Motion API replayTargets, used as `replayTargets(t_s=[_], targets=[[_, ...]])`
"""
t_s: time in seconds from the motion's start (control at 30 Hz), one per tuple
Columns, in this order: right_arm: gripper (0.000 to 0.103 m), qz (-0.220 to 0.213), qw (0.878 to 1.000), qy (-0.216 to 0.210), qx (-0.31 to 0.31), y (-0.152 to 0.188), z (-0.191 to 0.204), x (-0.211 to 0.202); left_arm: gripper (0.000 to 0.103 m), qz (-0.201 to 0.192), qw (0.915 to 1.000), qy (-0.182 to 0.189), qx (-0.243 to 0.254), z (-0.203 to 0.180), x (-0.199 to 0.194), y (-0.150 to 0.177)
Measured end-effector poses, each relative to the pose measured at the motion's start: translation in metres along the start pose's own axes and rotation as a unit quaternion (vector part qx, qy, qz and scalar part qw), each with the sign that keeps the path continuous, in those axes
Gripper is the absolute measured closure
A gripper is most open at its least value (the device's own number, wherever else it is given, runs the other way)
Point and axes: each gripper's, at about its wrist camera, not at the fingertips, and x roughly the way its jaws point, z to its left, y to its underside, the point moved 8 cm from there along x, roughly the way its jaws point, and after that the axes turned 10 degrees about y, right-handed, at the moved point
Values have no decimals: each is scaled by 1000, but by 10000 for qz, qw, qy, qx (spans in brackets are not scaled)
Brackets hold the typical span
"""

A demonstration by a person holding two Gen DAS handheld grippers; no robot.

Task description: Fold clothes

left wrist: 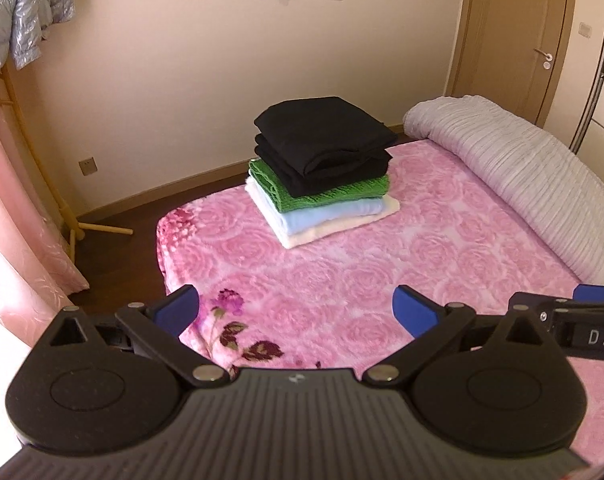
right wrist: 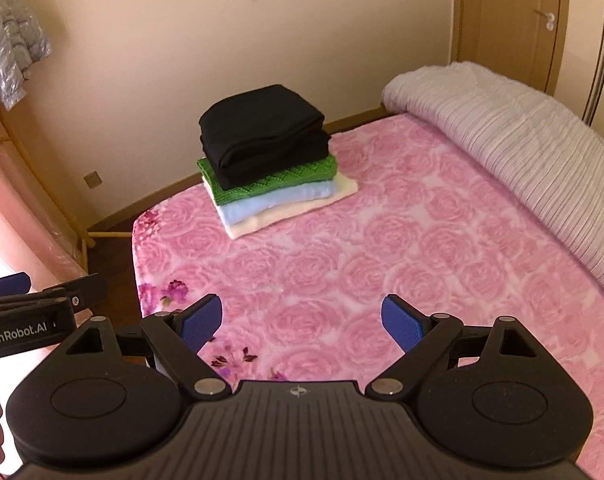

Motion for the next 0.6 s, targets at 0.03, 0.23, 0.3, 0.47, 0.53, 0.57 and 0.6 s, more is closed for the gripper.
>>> replayTargets(t_s=[0.03,0.23,0.3,0.47,0.53,0.57,0.6], targets=[[14,46,10000,-19,34,-1,0,4,1,31,10000,-1,-14,1,4,-1],[14,355,9991,-52,222,-9,-1,30,1,318,9994,88,-68,5,32,-3],[14,418,9989,-15,233,-11,0,40,1,394,9991,124,-70,6,41,-4],[14,569,9981,83,223,-17,2,62,1,536,9983,210,-45,8,65,-10],[14,628,9977,106,237,-20,3,71,1,590,9980,228,-43,10,74,-13],[14,657,9975,120,245,-21,3,76,1,619,9978,235,-36,10,79,-14],[14,682,9973,137,241,-23,4,80,1,648,9976,243,-29,11,84,-15]])
